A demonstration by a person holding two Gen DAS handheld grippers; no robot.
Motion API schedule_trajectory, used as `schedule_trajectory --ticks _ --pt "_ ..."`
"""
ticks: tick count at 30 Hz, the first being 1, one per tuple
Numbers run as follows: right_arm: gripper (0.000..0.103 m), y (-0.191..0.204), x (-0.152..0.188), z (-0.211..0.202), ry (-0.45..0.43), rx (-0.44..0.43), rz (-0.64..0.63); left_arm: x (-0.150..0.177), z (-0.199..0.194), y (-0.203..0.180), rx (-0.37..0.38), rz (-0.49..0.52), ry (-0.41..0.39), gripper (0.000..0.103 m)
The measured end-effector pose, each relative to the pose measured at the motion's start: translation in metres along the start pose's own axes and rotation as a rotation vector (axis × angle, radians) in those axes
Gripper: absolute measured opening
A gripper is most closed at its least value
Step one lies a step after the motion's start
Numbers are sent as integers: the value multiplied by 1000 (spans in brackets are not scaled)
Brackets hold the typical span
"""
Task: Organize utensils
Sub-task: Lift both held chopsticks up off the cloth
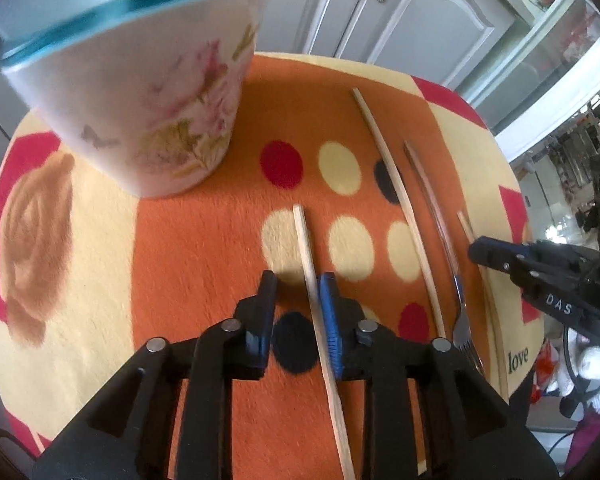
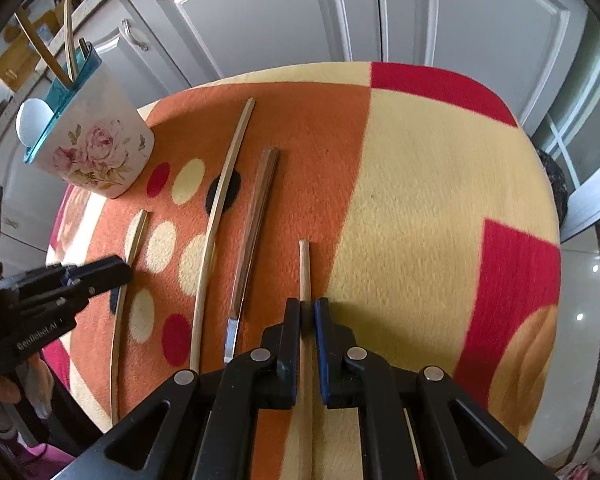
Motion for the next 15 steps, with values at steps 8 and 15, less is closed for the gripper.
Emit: schedule_trajectory --ticks 8,15 --pt "7 2 -14 9 16 16 -34 -15 13 -13 -61 79 10 29" --pt "4 9 -21 3 -30 -3 -80 -15 3 -15 34 97 1 5"
Point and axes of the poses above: each gripper's, at about its wrist camera, not at the fingertips, and z roughly the way its jaws point, y to its left, x to its underside, the point moved 8 cm from there along z, roughly the way its jaws point, and after that the axes turned 4 degrees about -y, right-handed, at the moved point
